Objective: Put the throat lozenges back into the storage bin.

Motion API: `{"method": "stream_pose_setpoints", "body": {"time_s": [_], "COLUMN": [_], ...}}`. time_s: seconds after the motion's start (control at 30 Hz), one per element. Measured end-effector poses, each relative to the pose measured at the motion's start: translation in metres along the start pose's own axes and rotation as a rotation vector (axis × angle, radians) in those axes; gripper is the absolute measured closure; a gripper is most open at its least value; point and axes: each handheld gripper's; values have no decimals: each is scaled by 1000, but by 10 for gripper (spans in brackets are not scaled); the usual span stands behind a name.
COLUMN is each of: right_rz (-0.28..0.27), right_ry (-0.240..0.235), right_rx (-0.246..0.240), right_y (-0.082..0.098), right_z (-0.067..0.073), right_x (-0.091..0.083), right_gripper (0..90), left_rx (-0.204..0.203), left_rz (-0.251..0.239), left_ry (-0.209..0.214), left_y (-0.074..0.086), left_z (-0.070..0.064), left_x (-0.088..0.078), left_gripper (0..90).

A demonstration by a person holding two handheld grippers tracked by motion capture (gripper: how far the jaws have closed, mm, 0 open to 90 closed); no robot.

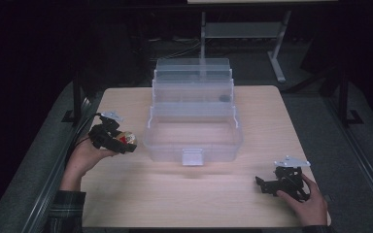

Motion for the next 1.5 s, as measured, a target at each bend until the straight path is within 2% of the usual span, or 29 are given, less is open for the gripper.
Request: {"method": "stream_pose_setpoints", "body": {"time_s": [0.87, 1.17, 1.5], "right_rz": [0, 0, 0], "right_ry": [0, 0, 0], "right_rx": [0, 0, 0], "right_y": [0, 0, 0], "right_z": [0, 0, 0], "right_x": [0, 0, 0], "right_gripper": [0, 0, 0], "left_rx": [78, 99, 117], "left_rz": [-11, -7, 5], "left_ry": [11, 17, 35], "left_y": [-42, -55, -68], "left_z": [-17, -22, -26], "left_x": [-11, -8, 4], "left_gripper": [195, 195, 195]}}
Point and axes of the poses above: each handheld gripper's, and its own axes: x roughly forward along the jaws, y roughly out of its underside, z roughly to its left, and after that the axes turned 5 degrees about z, right-handed
